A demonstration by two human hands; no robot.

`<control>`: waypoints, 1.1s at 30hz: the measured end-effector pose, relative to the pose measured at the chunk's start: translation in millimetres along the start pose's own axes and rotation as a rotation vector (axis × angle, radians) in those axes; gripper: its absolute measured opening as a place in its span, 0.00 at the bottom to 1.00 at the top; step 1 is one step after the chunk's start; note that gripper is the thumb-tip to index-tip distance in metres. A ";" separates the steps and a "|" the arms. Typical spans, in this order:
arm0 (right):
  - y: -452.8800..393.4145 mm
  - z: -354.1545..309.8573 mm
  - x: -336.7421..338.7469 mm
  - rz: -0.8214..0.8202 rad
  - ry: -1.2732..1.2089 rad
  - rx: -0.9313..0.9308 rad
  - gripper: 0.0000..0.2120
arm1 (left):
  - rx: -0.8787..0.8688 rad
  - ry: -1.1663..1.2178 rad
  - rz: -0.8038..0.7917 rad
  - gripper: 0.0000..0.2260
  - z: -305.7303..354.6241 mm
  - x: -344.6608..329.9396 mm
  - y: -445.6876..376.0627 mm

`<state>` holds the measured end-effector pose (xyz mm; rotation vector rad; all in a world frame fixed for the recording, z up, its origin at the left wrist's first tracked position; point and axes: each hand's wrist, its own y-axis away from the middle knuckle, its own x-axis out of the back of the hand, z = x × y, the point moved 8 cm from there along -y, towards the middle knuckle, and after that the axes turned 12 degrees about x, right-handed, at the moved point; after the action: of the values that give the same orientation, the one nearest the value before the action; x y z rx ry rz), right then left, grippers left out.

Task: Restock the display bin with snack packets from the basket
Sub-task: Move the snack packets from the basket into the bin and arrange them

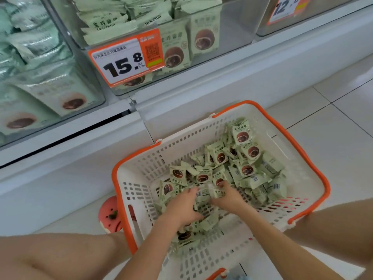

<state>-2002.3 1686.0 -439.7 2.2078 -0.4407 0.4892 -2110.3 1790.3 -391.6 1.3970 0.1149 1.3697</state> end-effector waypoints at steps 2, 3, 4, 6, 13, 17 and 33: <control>12.0 -37.6 18.1 0.094 -0.060 0.101 0.33 | -0.012 0.124 0.010 0.47 16.6 15.0 9.5; 20.5 -57.9 29.1 0.144 -0.074 0.157 0.34 | -0.011 0.188 0.032 0.50 23.6 25.8 15.7; 30.0 -76.9 41.3 0.196 -0.079 0.222 0.35 | -0.016 0.252 0.076 0.52 30.6 39.6 23.6; 53.5 -112.9 66.3 0.285 -0.075 0.361 0.34 | -0.059 0.337 0.230 0.51 44.9 74.4 43.9; 137.2 -199.5 163.8 0.511 -0.090 0.718 0.23 | -0.346 0.355 0.575 0.31 109.8 193.3 129.6; 163.2 -246.9 233.2 0.674 -0.047 0.846 0.19 | -0.430 0.136 0.695 0.32 148.9 267.1 158.3; 58.4 -377.2 367.0 0.774 0.139 1.023 0.22 | -0.014 -0.091 0.612 0.08 200.1 508.1 -16.8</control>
<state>-1786.9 1890.2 -1.2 2.8501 -1.1726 1.5385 -1788.7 2033.7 -23.1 1.5461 -0.4141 1.7885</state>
